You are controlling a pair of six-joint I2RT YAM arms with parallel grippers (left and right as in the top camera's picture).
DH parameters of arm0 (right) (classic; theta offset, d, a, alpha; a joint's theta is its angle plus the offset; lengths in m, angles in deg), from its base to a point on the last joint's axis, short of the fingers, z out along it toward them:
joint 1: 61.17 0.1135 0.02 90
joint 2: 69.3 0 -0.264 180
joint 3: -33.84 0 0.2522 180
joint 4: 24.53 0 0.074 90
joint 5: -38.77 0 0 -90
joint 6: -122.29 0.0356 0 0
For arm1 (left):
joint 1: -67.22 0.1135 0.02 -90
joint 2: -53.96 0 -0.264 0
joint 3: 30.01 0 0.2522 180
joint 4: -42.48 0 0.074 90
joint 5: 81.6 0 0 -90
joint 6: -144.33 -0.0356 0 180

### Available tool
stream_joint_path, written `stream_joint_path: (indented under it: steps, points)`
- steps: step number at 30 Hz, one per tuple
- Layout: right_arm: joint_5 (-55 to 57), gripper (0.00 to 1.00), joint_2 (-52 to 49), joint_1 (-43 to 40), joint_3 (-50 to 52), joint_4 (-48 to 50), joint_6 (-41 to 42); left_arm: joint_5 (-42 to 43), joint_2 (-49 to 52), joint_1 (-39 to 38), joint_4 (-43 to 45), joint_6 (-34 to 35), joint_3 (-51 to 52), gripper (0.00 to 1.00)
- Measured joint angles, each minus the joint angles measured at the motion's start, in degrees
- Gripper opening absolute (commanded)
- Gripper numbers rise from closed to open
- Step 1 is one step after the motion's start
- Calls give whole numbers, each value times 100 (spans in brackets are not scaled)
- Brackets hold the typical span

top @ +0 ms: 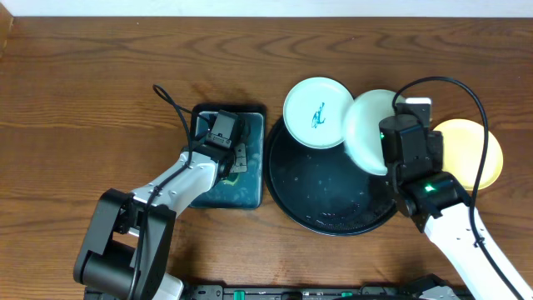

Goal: Clean dirty plates on tray and stack at the side
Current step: 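Move the white plate toward the yellow plate with the right gripper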

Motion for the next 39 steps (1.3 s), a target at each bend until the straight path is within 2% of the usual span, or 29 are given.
stream_joint_path:
  steps: [1,7,10,16,24,39]
  points:
    - [385,1,0,96,0,-13,-9,0,0,0,0,0,0,7]
    - [732,1,-2,649,0,177,-544,0,2,0,2,0,0,7]
    - [1408,1,-4,850,0,273,-658,0,4,0,2,0,0,8]
    - [2017,1,-4,1163,0,479,-1318,0,4,0,4,0,0,7]
    - [2455,1,-4,1408,0,507,-2232,0,4,0,4,0,0,7]
    - [3141,1,-4,1943,0,1215,-3670,0,9,0,7,0,0,7]
